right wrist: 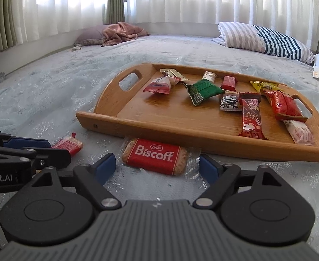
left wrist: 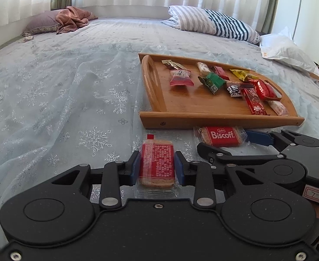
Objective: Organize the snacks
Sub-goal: 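Grasp the red wafer pack with the left tool while the right tool grasps the Biscoff pack, then carry the red wafer pack and Biscoff pack onto the tray with both tools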
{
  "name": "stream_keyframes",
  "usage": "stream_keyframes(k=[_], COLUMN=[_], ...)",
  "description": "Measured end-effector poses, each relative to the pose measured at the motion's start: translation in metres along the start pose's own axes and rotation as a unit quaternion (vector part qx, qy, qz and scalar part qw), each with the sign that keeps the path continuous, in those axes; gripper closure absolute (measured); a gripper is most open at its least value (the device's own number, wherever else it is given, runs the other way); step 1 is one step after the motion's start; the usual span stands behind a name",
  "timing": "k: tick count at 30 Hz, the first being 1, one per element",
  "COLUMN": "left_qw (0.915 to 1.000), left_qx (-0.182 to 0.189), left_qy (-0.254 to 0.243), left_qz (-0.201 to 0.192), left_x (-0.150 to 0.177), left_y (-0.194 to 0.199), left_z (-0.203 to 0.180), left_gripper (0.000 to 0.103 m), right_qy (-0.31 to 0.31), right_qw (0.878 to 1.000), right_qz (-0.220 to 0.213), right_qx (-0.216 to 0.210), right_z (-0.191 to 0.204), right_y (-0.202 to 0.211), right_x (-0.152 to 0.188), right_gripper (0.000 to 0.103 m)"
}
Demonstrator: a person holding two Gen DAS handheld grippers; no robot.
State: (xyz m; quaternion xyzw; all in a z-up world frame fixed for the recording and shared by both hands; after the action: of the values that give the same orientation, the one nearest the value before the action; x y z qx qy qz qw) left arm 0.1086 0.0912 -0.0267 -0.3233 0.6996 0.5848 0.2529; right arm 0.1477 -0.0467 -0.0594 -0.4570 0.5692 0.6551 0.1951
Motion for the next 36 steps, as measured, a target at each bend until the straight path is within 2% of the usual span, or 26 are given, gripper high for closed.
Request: stream_keyframes(k=[5,10,24,36], left_qw=[1.0,1.0,0.9998,0.9988], left_qx=[0.0,0.002,0.014,0.04], left_qy=[0.001,0.001,0.005,-0.004], left_qz=[-0.004,-0.005,-0.012,-0.027], left_x=[-0.004,-0.006,-0.015,-0.052], left_y=[0.002,0.003,0.005,-0.005], left_z=[-0.001,-0.003,-0.009,-0.039], left_gripper=[0.071,0.071,0.071,0.071], right_qy=[0.002,0.01,-0.022,-0.012], right_qw=[1.0,1.0,1.0,0.998], right_qz=[-0.006,-0.013,-0.022,-0.057], right_qx=[-0.002,-0.003,0.001,0.032], right_z=[0.001,0.003,-0.013,-0.039], right_y=[0.003,0.007,0.025,0.044], right_x=[0.001,0.0,-0.001,-0.02], right_gripper=[0.029,0.035,0.035,0.035])
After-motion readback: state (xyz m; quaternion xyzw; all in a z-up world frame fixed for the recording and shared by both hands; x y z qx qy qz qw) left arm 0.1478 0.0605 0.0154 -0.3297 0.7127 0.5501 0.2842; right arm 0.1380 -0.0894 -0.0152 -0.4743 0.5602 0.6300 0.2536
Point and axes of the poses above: each gripper's, at about its wrist camera, not at the fingertips, and y roughly against the way its jaws point, z to its left, x to its underside, the point moved 8 cm from there along -y, roughly the way its jaws point, and after that the axes turned 7 degrees about y, right-handed, at the moved point
